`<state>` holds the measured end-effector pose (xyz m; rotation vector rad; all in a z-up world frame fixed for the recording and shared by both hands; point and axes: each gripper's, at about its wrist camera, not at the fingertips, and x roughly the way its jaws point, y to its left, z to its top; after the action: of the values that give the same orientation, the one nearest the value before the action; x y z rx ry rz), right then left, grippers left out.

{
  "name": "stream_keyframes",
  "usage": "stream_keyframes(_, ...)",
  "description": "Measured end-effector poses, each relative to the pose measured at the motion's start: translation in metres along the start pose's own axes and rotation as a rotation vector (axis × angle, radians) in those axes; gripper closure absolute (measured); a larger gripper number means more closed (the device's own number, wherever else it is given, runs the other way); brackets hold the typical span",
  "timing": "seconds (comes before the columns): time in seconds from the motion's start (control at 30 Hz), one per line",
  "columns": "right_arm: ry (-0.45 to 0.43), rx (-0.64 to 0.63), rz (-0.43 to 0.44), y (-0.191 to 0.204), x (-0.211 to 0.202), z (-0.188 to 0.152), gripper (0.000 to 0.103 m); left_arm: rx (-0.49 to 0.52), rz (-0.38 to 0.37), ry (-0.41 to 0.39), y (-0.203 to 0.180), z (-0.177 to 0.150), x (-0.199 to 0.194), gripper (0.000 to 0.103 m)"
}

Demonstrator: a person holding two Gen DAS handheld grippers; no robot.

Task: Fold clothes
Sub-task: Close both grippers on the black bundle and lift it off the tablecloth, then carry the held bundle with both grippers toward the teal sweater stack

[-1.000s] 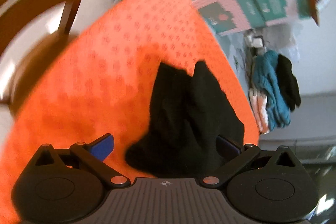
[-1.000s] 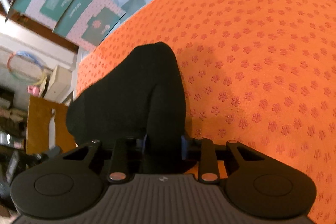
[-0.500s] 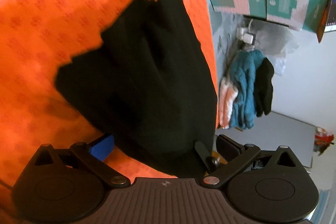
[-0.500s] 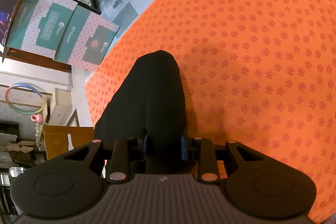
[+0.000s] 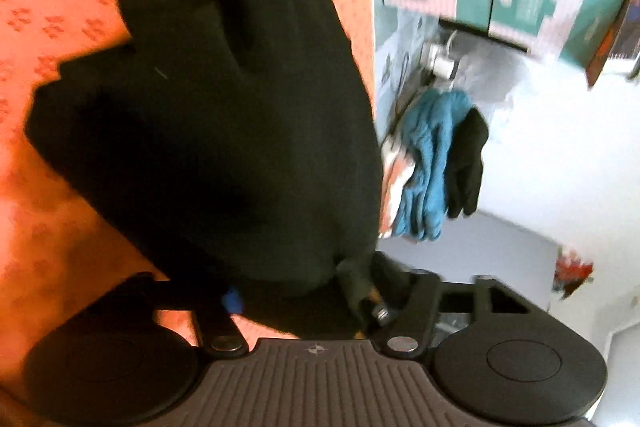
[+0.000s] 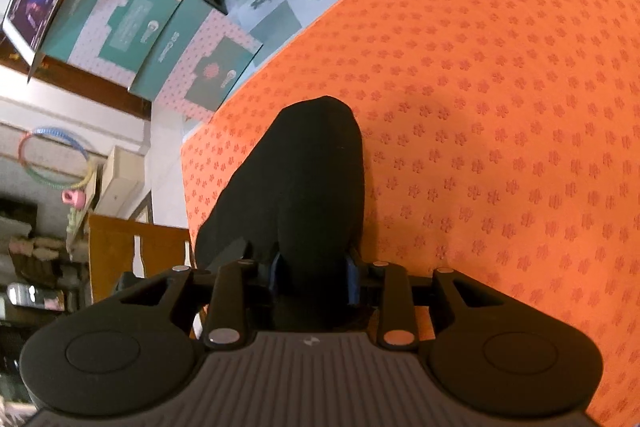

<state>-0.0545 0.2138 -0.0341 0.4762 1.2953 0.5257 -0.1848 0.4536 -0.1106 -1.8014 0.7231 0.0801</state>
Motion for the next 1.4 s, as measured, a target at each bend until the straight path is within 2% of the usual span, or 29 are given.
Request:
stream_keyframes(0.07, 0.01, -0.001, 0.002, -0.004, 0.003, 0.0, 0.062, -0.03, -0.009, -0.002, 0.005, 0.004, -0.003, 0.064)
stream_keyframes(0.13, 0.011, -0.044, -0.001, -0.005, 0.006, -0.002, 0.059, -0.047, -0.006, -0.008, 0.01, 0.007, -0.008, 0.073)
stream_keyframes(0.23, 0.014, -0.097, -0.016, -0.008, 0.012, -0.006, 0.053, -0.067, -0.014, -0.011, 0.014, 0.009, -0.01, 0.073)
stream_keyframes(0.37, 0.012, -0.137, -0.034, -0.015, 0.022, -0.012, 0.036, -0.068, -0.005, -0.006, 0.016, 0.011, -0.01, 0.073)
stream_keyframes(0.47, 0.0, -0.166, -0.045, -0.02, 0.031, -0.015, 0.026, -0.072, -0.003, -0.006, 0.018, 0.012, -0.01, 0.07)
stream_keyframes(0.53, -0.003, -0.142, -0.026, -0.028, 0.036, -0.016, 0.023, -0.075, -0.001, -0.005, 0.018, 0.013, -0.01, 0.07)
stream_keyframes(0.63, 0.022, -0.051, 0.026, -0.043, 0.046, -0.014, 0.019, -0.078, 0.002, -0.007, 0.02, 0.015, -0.011, 0.063)
stream_keyframes(0.7, 0.035, -0.009, 0.059, -0.048, 0.053, -0.016, 0.019, -0.08, 0.004, -0.01, 0.021, 0.015, -0.013, 0.058)
stream_keyframes(0.73, 0.04, 0.007, 0.069, -0.05, 0.056, -0.018, 0.019, -0.081, 0.005, -0.012, 0.021, 0.015, -0.014, 0.052)
stream_keyframes(0.77, 0.044, 0.022, 0.079, -0.051, 0.058, -0.019, 0.02, -0.081, 0.007, -0.014, 0.022, 0.015, -0.015, 0.041)
stream_keyframes(0.8, 0.044, 0.032, 0.081, -0.049, 0.056, -0.019, 0.024, -0.082, 0.011, -0.016, 0.022, 0.015, -0.016, 0.036)
stream_keyframes(0.83, 0.044, 0.042, 0.082, -0.047, 0.054, -0.019, 0.029, -0.082, 0.019, -0.017, 0.022, 0.016, -0.018, 0.026)
stream_keyframes(0.87, 0.044, 0.052, 0.084, -0.046, 0.052, -0.018, 0.039, -0.081, 0.026, -0.016, 0.022, 0.016, -0.019, 0.021)
stream_keyframes(0.9, 0.044, 0.063, 0.086, -0.044, 0.05, -0.018, 0.051, -0.076, 0.029, -0.013, 0.021, 0.016, -0.021, 0.018)
stream_keyframes(0.97, 0.044, 0.083, 0.089, -0.041, 0.046, -0.017, 0.061, -0.063, 0.034, -0.011, 0.019, 0.015, -0.026, 0.007)
stream_keyframes(1.03, 0.045, 0.104, 0.093, -0.037, 0.042, -0.017, 0.064, -0.049, 0.03, -0.019, 0.018, 0.011, -0.033, 0.001)
stream_keyframes(1.4, 0.045, 0.177, 0.119, -0.008, 0.02, -0.011, 0.066, -0.004, 0.012, -0.061, 0.016, 0.0, -0.034, 0.0)
